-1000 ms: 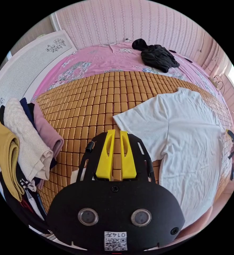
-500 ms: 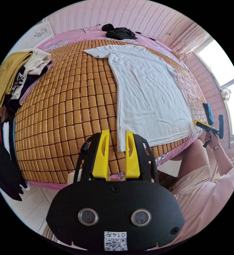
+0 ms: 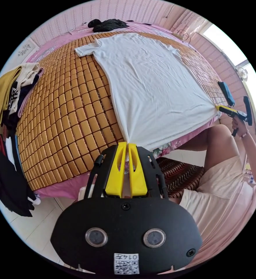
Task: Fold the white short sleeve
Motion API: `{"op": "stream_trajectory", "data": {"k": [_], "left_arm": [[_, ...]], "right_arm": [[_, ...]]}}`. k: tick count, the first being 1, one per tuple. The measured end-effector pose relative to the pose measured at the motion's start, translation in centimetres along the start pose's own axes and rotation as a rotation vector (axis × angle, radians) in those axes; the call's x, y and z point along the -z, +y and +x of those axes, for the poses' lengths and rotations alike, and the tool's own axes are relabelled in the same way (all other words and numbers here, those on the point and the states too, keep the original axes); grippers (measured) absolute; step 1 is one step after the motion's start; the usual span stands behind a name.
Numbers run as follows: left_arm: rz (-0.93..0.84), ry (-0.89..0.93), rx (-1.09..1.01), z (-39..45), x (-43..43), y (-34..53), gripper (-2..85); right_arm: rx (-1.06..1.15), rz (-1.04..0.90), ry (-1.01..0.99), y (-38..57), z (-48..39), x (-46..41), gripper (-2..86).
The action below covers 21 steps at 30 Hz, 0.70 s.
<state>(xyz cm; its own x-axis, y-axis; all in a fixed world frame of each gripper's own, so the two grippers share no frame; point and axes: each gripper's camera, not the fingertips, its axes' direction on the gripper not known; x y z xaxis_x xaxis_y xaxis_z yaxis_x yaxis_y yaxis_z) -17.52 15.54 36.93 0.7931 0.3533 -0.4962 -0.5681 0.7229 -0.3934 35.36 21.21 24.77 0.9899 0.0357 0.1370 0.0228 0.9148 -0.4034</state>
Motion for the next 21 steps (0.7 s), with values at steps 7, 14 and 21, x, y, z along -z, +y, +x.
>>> {"op": "stream_trajectory", "data": {"k": [7, 14, 21], "left_arm": [[-0.031, 0.023, -0.019, 0.8, -0.2, 3.8, -0.7], [0.003, 0.053, -0.003, -1.1, 0.9, 4.9, -0.1], [-0.031, 0.046, 0.047, -2.3, -0.9, 2.1, 6.9]], "right_arm": [[0.003, -0.039, -0.098, -0.3, -0.8, 1.7, -0.2], [0.011, -0.097, -0.045, -1.2, -2.3, 1.1, 0.4], [-0.014, -0.207, -0.032, -5.3, -2.5, -2.5, 7.9]]}}
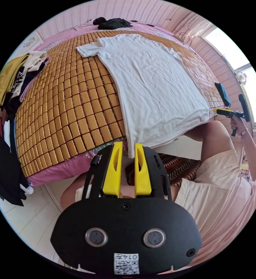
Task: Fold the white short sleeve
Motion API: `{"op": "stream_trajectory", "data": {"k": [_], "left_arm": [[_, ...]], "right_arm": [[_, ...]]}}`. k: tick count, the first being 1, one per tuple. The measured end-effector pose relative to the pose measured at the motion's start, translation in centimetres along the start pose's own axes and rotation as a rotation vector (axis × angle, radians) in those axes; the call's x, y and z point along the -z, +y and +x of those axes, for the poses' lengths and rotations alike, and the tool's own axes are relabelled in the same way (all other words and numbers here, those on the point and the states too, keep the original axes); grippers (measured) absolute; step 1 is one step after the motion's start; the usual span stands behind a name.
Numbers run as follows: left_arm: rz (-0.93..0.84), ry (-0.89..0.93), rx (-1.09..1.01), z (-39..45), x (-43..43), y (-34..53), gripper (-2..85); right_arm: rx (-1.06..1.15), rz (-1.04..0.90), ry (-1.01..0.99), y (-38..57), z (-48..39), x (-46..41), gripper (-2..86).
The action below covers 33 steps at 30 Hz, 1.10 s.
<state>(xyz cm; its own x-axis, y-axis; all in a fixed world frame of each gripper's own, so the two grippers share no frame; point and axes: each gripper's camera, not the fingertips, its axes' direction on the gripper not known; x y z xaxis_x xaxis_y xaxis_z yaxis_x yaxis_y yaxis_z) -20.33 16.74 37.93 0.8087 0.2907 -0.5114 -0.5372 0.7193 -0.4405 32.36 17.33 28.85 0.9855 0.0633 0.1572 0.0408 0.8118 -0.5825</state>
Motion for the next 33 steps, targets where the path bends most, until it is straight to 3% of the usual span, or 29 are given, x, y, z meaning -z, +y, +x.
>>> {"op": "stream_trajectory", "data": {"k": [5, 7, 13, 17, 22, 28, 33], "left_arm": [[-0.085, -0.11, -0.076, 1.1, -1.7, -1.6, 4.8], [-0.096, -0.096, -0.101, 0.8, -1.6, -1.5, 0.4], [-0.18, -0.04, -0.172, 0.7, -1.4, -0.1, -0.8], [-0.189, 0.06, -0.125, -1.1, -0.8, 0.4, -0.3], [0.029, 0.066, 0.017, -6.3, 3.9, -0.5, 2.6], [0.371, -0.025, 0.099, -11.0, 6.4, -4.6, 4.0], [0.431, -0.006, 0.181, -13.5, 4.4, -9.9, 5.1]], "right_arm": [[0.083, -0.107, 0.08, -2.5, -1.1, -2.1, 5.5], [0.109, -0.124, 0.084, -2.9, -1.1, -2.1, 4.1], [0.142, -0.181, -0.023, -2.6, -0.6, -1.9, 0.4], [0.111, -0.141, 0.067, -3.1, -0.8, -0.9, 1.7], [0.233, 0.038, 0.1, -7.4, -5.0, 3.1, 5.3], [0.542, 0.234, -0.095, -18.0, -17.2, 4.7, 6.6], [0.729, 0.263, -0.161, -27.5, -29.8, 2.1, 6.8]]}}
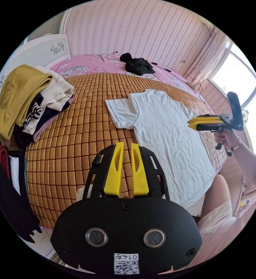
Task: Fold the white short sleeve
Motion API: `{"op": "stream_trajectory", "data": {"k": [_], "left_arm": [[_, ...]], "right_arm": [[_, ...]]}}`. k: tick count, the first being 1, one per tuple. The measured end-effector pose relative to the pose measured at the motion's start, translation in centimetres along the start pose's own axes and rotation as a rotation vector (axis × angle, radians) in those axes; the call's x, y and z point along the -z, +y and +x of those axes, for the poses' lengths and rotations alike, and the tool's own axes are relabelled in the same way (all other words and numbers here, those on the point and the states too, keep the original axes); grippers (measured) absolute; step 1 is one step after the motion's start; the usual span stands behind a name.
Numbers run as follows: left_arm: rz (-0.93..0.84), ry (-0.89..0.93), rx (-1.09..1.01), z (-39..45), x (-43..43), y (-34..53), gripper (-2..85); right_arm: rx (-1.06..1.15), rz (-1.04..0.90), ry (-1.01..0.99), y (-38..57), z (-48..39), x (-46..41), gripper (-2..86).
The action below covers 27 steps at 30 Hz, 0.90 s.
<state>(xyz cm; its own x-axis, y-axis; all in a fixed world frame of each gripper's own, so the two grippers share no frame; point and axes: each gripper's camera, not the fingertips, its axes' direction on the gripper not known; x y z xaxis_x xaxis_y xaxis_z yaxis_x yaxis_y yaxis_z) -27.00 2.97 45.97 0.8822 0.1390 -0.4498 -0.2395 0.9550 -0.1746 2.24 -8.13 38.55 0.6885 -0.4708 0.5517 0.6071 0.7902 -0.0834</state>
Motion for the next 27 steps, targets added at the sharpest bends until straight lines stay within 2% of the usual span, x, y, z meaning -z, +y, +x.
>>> {"op": "stream_trajectory", "data": {"k": [9, 15, 19, 23, 27], "left_arm": [[-0.006, -0.067, 0.091, -1.9, -5.3, -3.9, 7.3], [-0.02, -0.041, 0.102, -2.6, -7.3, -3.8, 4.1], [-0.002, -0.007, 0.098, -2.5, -7.6, -3.7, -0.3], [0.01, -0.037, 0.081, -1.9, -7.8, -3.8, -0.9], [0.123, -0.034, 0.087, -1.3, -6.9, -3.3, -0.9]], "right_arm": [[0.112, -0.08, 0.077, -14.2, -3.7, -10.5, 7.7], [0.11, -0.121, 0.147, -17.1, -4.8, -15.2, 9.1], [0.073, -0.094, 0.202, -16.8, -4.6, -16.1, 4.0], [0.061, -0.066, 0.124, -16.3, -3.2, -15.4, -0.1], [0.03, 0.117, -0.063, -14.4, -0.7, -10.3, -0.2]]}}
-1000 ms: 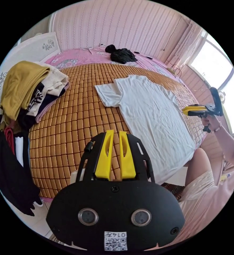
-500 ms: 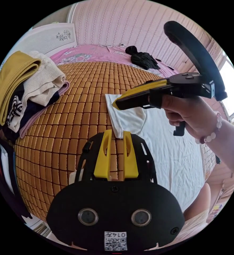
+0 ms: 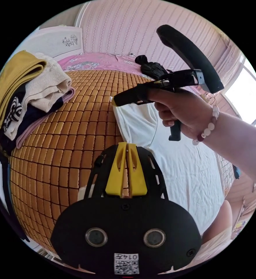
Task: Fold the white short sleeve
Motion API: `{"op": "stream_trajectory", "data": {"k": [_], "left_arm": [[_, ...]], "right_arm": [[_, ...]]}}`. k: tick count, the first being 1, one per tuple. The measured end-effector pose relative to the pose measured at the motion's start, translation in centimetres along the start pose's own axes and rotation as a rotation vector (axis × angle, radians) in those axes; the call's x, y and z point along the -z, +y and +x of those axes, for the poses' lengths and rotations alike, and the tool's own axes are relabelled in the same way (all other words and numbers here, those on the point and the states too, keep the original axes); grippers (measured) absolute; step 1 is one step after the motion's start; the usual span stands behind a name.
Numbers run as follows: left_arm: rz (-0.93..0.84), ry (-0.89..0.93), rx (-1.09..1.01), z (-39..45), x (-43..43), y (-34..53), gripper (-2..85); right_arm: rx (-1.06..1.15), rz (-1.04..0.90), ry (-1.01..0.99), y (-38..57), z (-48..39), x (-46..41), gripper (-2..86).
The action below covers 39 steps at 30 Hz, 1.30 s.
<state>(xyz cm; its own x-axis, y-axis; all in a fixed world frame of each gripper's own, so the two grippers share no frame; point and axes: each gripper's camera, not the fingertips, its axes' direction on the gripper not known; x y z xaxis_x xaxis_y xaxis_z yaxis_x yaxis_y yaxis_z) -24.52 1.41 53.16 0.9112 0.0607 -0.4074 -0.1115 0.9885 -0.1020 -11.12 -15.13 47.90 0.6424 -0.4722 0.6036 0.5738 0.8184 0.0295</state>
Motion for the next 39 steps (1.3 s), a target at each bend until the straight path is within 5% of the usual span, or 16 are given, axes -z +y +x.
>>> {"op": "stream_trajectory", "data": {"k": [8, 14, 22, 29, 39], "left_arm": [[0.134, 0.183, -0.317, 6.6, 4.2, 0.5, 4.2], [-0.005, 0.17, -0.383, 10.1, 1.1, 0.4, 5.9], [-0.114, 0.209, -0.452, 14.7, -2.8, -4.3, 5.8], [-0.176, 0.343, -0.666, 23.6, -6.7, -10.6, 5.3], [-0.281, 0.309, -0.832, 40.7, -15.9, -19.7, 5.1]], "right_arm": [[-0.187, 0.28, -0.028, 13.8, 6.4, 13.5, 0.9], [-0.399, 0.058, -0.04, 23.1, 11.9, 12.0, 5.0], [-0.394, 0.149, 0.129, 25.8, 12.0, 15.8, 7.0], [-0.619, 0.115, 0.497, 36.1, 15.6, 21.1, 7.5], [-0.805, 0.171, 0.457, 42.8, 21.4, 22.2, 7.7]]}}
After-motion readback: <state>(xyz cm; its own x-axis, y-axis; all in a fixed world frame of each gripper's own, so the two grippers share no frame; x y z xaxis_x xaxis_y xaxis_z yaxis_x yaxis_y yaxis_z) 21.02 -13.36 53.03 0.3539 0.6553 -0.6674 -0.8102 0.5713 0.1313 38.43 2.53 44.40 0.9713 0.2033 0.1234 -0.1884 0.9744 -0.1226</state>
